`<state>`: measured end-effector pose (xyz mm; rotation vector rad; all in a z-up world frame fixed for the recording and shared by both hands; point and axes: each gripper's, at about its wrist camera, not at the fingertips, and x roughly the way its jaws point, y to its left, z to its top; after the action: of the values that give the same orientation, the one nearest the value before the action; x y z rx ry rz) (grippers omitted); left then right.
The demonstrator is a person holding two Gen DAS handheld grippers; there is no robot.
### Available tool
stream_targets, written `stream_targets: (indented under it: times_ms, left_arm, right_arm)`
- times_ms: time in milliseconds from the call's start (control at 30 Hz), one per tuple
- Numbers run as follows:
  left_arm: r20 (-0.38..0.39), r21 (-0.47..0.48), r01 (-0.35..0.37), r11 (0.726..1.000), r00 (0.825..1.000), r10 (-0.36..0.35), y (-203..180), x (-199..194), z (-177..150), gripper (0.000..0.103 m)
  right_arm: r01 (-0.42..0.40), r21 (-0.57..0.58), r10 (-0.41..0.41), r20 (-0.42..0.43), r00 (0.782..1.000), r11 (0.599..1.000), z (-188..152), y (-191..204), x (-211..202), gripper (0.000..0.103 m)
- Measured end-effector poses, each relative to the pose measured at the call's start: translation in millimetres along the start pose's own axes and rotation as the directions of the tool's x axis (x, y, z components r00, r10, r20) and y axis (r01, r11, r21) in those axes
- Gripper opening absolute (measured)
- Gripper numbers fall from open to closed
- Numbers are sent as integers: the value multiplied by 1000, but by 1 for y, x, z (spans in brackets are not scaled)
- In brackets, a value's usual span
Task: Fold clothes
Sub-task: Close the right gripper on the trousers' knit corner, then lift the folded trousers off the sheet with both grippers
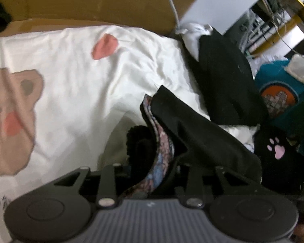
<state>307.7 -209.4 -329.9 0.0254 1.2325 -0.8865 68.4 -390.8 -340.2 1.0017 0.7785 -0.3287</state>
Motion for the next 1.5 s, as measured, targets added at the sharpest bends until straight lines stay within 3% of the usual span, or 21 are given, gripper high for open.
stream_targets:
  times_ms: [333,567,800,1067,1500]
  left_arm:
    - [30,-45,-121,992,992,123,-12,-36,-17,32]
    - [28,-71,-209,975,977,211,-20,-58,-27,31]
    - [47,-124,-266,956,961,273,-26,-82,-33,31]
    - [97,-164,-278,946,950,296,-37,-111,-44,31]
    - [264,-166,-276,947,913,312,-69,-173,-53,31]
  right_arm:
    - [-32,-47,29,-51,998,998,-3,29,-10,12]
    - [-54,-63,47,-111,993,997,6,41,-1,12]
    - [-42,-168,16,-153,988,985,19,69,0,12]
    - [-39,-266,-6,-167,986,963,24,94,-14,12]
    - [-31,-473,7,-53,999,880,40,162,-68,11]
